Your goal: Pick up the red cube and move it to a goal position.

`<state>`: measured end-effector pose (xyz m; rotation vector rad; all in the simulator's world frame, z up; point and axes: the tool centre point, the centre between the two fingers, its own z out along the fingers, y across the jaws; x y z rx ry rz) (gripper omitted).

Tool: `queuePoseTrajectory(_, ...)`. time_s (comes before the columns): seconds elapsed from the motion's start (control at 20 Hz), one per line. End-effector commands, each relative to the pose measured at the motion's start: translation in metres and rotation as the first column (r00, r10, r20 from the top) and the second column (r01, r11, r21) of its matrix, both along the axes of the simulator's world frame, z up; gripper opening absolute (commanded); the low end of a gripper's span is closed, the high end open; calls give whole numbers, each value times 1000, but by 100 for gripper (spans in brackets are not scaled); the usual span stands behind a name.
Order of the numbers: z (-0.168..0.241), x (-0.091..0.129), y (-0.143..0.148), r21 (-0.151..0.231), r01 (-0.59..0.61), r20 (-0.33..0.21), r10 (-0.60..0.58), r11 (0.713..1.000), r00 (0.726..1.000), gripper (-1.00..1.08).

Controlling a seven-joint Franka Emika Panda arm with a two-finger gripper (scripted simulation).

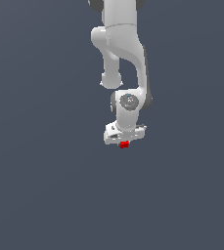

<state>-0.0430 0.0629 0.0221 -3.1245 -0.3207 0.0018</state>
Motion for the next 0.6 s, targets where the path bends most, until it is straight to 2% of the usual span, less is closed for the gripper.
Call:
queuePoseTrajectory(0.0,4,0,-3,0,0,1,0,1000,1000,-100)
queuePoseTrajectory(0.3,28,-2,-20,-1,1,1,-1,1000,1000,-100)
queuePoseTrajectory(0.55,63,-5,-45,-1,1,1,-1,1000,1000,-100)
